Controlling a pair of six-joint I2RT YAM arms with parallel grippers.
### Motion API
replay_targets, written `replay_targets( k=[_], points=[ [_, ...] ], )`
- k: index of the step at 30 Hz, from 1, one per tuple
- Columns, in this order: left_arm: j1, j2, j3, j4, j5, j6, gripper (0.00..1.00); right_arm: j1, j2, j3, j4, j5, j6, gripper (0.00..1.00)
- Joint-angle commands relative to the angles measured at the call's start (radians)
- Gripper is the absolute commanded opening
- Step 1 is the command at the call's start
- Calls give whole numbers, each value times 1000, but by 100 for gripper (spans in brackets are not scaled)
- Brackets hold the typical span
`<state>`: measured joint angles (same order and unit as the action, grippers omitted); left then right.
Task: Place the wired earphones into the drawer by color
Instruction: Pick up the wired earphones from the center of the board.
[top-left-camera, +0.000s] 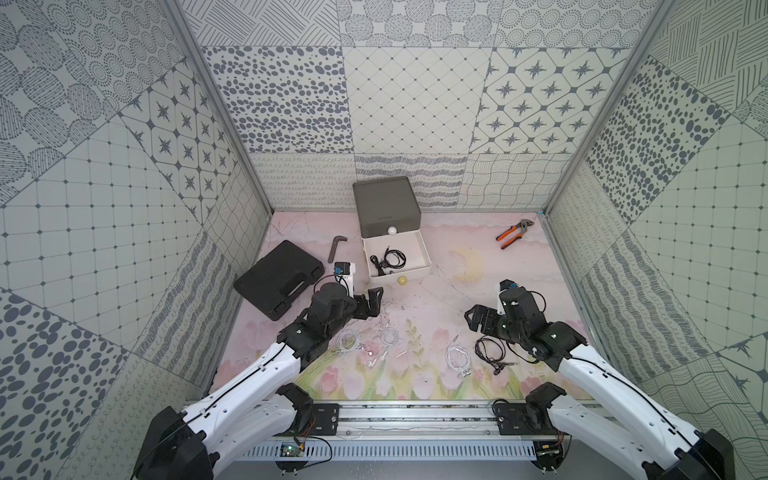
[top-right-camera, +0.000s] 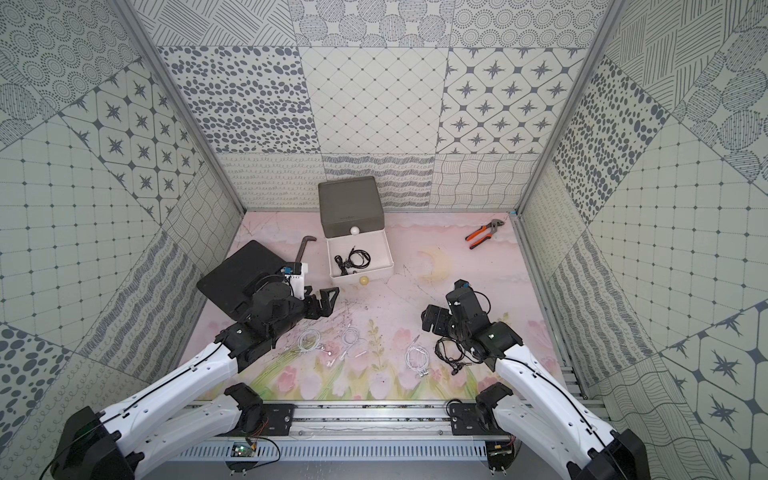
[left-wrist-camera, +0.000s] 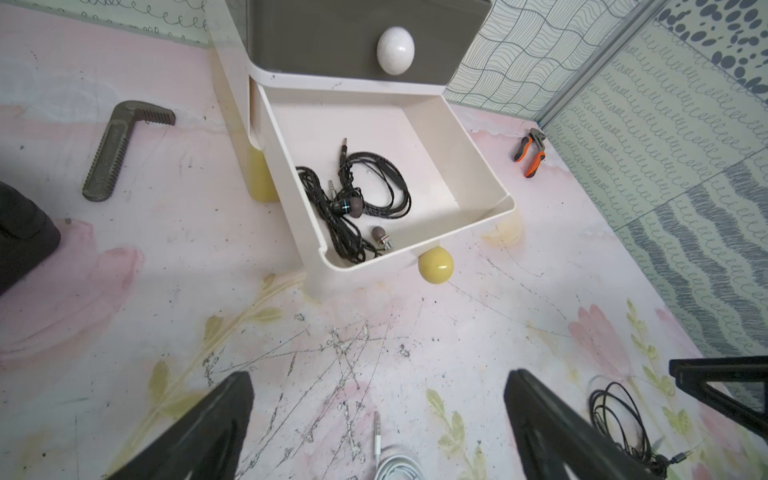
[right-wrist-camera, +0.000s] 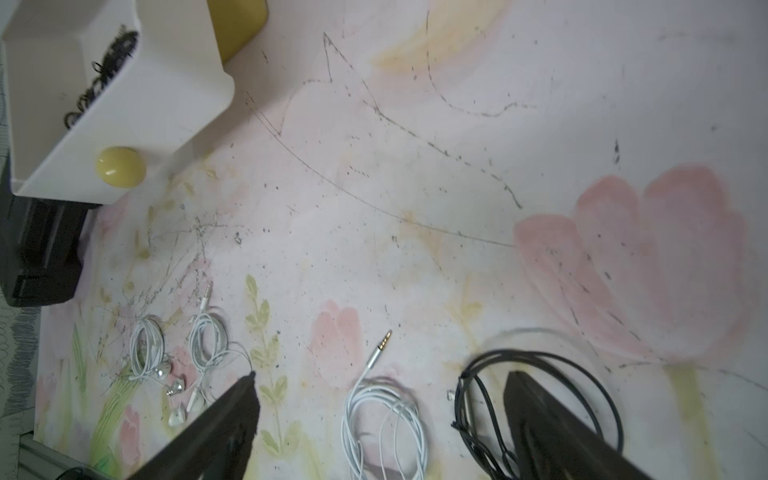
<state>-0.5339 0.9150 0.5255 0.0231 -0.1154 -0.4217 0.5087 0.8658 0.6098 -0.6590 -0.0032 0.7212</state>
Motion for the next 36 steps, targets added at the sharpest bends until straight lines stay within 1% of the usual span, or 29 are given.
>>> replay_targets(
  k=[1, 3, 5, 7, 12, 17, 25, 32, 36],
  points=[
    [7, -32, -97, 78, 54, 56, 99, -3, 57, 46, -114, -62, 56, 94],
    [8, -30, -91, 54, 37, 85, 99, -3, 92, 46, -140, -81, 57, 91],
    [8, -24, -88, 47, 24, 82, 99, -2, 116, 41, -152, -86, 49, 89],
    [8, -19, -82, 47, 44, 85, 99, -2, 138, 39, -173, -72, 40, 87],
    [7, -12, -84, 51, 39, 83, 99, 0, 187, 34, -176, -51, 10, 81],
    [8, -13, -85, 53, 35, 87, 99, 8, 246, 46, -143, -14, -13, 76],
    [8, -15, -87, 54, 26, 87, 99, 25, 340, 44, -37, 32, -21, 65],
    [8, -18, -90, 54, 25, 87, 99, 33, 382, 44, -12, 59, -33, 58],
    [7, -15, -88, 55, 25, 87, 99, 40, 406, 35, 4, 57, -34, 51]
  ],
)
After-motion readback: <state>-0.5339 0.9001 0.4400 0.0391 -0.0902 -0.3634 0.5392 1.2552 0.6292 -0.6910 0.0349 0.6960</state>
